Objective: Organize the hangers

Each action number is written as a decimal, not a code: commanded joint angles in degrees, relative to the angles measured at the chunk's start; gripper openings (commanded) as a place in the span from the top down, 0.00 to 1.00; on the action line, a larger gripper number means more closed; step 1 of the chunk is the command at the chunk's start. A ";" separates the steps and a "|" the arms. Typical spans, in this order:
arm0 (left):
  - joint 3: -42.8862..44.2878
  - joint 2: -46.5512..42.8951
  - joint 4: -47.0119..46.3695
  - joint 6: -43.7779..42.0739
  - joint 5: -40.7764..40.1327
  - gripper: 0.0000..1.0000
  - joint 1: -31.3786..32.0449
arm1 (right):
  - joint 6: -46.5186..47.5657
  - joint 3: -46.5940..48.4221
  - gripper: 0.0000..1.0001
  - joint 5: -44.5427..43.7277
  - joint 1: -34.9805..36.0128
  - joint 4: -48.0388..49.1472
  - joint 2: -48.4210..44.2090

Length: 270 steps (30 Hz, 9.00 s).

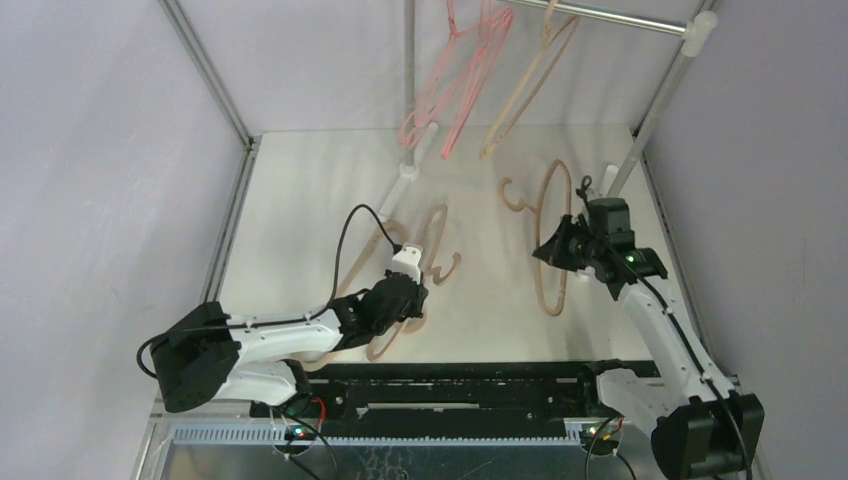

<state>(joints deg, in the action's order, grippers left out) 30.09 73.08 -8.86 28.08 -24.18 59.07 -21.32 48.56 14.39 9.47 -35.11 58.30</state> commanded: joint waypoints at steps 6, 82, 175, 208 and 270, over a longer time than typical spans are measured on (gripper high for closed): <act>1.32 -1.38 -1.41 -1.20 0.48 1.00 -0.28 | -1.31 -0.47 1.00 18.41 -9.85 -0.84 -12.29; 0.46 -1.79 -1.41 -1.81 -1.48 1.00 -2.28 | -30.28 46.44 1.00 17.63 -1.69 40.04 42.23; 35.83 -2.01 18.76 -11.03 19.50 1.00 -2.23 | -21.21 -25.71 0.16 -17.39 24.29 41.75 -5.58; 55.75 1.15 26.22 -13.39 21.77 1.00 -2.12 | -26.90 -36.63 0.21 -23.89 43.56 69.04 -4.10; 68.09 11.05 27.94 -16.95 13.90 1.00 1.03 | -33.59 -25.36 0.05 -41.82 60.29 116.24 37.81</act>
<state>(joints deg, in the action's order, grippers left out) 95.92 85.82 23.11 11.97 -10.33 59.66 -53.87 21.17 -20.88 68.95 67.51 91.15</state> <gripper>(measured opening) 0.171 0.942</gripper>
